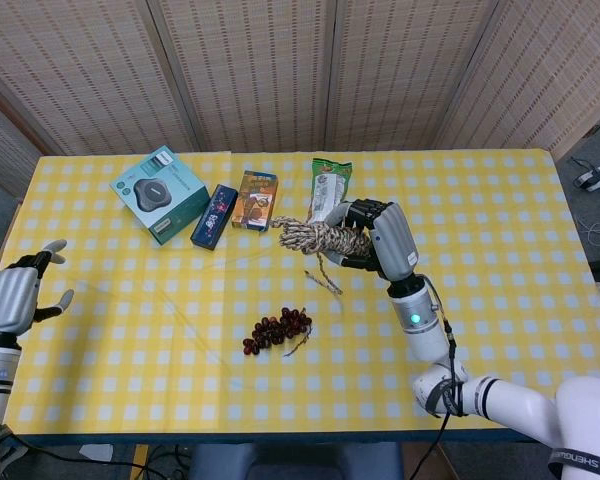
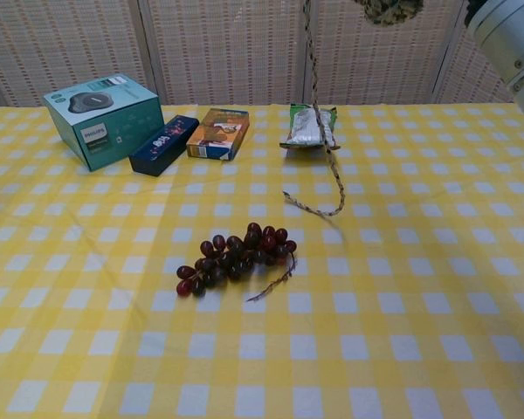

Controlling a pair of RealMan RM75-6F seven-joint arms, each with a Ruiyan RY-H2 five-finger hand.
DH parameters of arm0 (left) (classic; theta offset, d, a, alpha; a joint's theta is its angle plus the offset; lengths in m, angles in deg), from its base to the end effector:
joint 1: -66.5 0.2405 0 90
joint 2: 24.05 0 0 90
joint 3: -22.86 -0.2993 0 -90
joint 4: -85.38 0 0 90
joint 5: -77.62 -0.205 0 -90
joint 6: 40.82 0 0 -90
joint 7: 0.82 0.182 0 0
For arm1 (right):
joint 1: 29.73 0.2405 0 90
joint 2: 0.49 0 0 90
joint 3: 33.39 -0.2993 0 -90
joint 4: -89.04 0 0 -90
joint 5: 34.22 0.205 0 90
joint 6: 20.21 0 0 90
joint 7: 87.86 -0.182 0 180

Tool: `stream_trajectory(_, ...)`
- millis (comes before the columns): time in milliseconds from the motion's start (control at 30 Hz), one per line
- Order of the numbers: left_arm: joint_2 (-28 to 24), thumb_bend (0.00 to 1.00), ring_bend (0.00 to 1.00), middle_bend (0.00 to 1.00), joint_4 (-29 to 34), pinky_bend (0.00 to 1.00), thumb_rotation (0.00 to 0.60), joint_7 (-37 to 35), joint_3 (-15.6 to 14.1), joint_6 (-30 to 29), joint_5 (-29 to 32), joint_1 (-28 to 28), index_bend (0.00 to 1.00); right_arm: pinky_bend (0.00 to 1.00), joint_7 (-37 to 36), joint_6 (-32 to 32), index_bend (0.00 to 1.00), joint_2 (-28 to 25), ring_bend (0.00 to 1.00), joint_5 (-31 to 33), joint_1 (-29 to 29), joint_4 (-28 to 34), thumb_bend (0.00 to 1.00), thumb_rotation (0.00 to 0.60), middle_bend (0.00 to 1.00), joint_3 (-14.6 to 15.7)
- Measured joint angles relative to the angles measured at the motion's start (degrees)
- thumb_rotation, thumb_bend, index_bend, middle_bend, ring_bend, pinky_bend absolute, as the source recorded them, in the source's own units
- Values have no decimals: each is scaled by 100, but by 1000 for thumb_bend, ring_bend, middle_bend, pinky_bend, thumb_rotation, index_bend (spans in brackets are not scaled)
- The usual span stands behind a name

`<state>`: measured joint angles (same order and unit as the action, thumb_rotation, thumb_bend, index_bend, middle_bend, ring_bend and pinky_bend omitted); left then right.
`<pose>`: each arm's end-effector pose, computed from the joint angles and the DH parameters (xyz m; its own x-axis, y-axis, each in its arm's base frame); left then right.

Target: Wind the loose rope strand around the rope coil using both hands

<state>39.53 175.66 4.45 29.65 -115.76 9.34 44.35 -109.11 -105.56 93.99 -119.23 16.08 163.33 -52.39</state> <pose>-0.3242 0.3393 0.1947 0.4541 -0.0135 0.8908 0.8909 0.0194 -0.4539 -0.0815 -0.4258 0.0746 -0.3254 0.0701 0.9430 -0.7326 -0.6492 -0.2045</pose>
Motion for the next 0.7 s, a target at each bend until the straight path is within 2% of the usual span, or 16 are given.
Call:
stream_trajectory(300, 424, 313, 307, 327, -326, 386, 600, 363, -232, -852, -135, 697, 209, 691, 119, 74, 917, -272, 637, -53, -169, 357, 259, 600, 728, 38)
stream_trajectory(467, 507, 311, 307, 326, -259, 385, 600, 311, -386, -1225, -448, 1034, 210, 691, 151, 116, 917, -342, 638, -61, -208, 485, 259, 600, 729, 4)
stream_trajectory(700, 499, 309, 307, 325, -55, 385, 600, 238, -536, -1496, -1008, 1232, 218, 691, 150, 172, 917, -353, 639, -30, -260, 483, 259, 600, 729, -12)
